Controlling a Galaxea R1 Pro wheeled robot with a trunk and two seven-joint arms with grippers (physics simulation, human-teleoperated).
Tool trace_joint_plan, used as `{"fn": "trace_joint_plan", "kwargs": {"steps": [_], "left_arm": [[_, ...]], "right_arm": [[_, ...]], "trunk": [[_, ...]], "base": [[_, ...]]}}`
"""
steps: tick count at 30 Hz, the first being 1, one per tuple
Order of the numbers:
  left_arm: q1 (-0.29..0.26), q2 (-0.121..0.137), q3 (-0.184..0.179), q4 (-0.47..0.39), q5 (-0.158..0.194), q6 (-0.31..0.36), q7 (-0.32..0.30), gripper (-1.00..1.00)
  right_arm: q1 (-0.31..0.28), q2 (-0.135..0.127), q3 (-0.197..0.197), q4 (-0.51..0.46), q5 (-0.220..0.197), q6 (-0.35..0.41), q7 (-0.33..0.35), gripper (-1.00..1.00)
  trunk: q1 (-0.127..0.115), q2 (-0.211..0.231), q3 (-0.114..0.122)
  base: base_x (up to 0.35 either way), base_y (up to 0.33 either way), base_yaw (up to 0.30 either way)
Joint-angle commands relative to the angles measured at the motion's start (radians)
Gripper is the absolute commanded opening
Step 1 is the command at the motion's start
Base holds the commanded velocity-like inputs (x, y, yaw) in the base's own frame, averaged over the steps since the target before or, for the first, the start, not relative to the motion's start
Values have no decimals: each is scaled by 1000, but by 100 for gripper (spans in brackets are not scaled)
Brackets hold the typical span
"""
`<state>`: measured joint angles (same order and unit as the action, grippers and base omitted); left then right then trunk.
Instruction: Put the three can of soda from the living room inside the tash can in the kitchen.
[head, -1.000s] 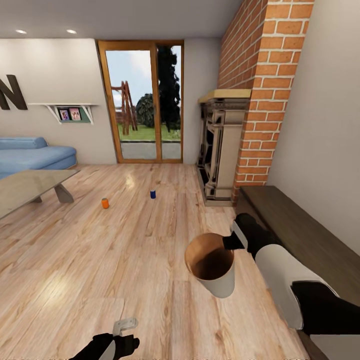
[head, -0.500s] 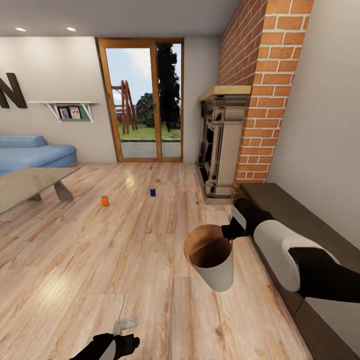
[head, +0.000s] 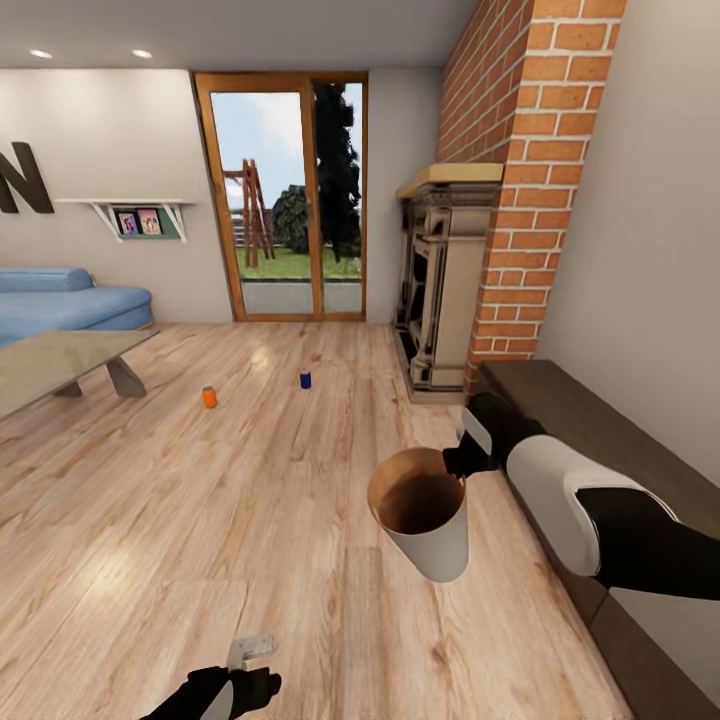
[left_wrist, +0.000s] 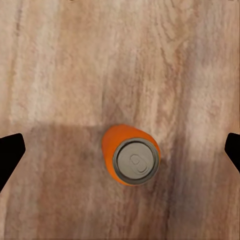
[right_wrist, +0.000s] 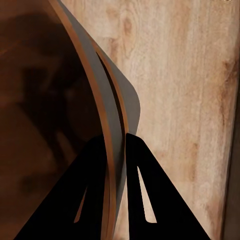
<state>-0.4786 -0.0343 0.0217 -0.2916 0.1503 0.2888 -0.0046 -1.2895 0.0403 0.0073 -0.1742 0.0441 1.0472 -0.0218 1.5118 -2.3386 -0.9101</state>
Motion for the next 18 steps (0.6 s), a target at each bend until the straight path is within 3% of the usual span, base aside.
{"fn": "trace_joint_plan", "kwargs": {"steps": [1,4,13,18], "left_arm": [[0,0,0,0,0,-3,0,100],[0,0,0,0,0,-10,0,100],[0,1,0,0,0,-15,-1,100],[0,1,0,0,0,-16,-4,100]], "right_arm": [[-7,0,-7,5,-15,0,3,-100],[-42,5,-8,25,-17,0,3,-100],[-197,60,-8,94,-18,0,3,-100],[-239,68,-20,127,-18,0,3,-100]], "trunk": [[4,-7,-3],[15,-28,-12],[50,-91,-41],[69,-126,-56]], "base": [[0,0,0],[0,0,0],[0,0,0],[0,0,0]]}}
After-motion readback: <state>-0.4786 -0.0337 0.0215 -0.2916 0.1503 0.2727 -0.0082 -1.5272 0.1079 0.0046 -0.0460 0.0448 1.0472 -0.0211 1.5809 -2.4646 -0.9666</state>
